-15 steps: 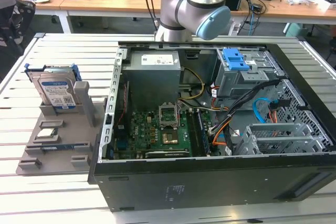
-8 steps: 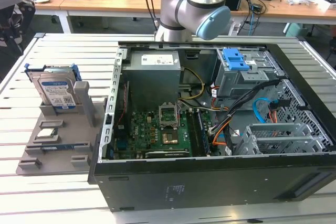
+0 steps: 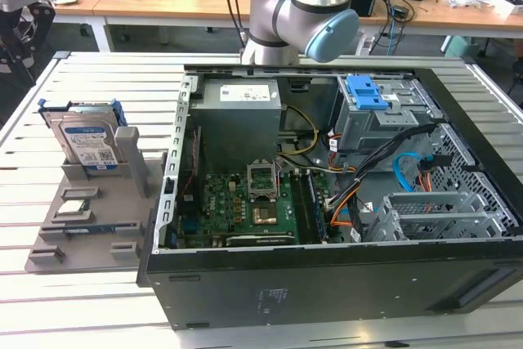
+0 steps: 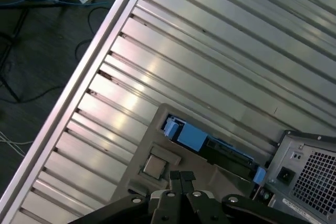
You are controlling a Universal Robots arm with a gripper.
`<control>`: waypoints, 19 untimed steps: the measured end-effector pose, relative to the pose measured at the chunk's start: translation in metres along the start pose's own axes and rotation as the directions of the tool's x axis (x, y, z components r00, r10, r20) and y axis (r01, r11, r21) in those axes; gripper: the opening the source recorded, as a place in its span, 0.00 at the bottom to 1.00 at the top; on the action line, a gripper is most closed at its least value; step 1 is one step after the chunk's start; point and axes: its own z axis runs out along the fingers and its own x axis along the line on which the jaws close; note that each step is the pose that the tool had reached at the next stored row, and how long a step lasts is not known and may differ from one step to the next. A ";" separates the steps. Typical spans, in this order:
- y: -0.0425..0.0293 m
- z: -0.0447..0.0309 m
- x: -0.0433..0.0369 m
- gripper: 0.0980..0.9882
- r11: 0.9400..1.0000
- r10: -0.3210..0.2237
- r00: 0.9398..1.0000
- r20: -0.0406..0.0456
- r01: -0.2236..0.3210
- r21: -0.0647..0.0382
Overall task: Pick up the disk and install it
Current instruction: 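Pick up the disk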
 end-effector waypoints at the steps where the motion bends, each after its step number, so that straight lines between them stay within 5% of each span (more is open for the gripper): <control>1: 0.0000 0.0000 0.0000 0.01 1.000 -0.011 1.000 -0.001 0.011 0.000; 9: 0.0000 0.0000 0.0000 0.01 0.989 -0.149 0.989 -0.006 0.149 -0.004; 15: 0.0000 0.0000 0.0000 0.01 0.969 -0.246 0.969 -0.010 0.246 -0.007; 19: 0.0000 0.0000 0.0000 0.01 0.947 -0.323 0.946 -0.013 0.323 -0.010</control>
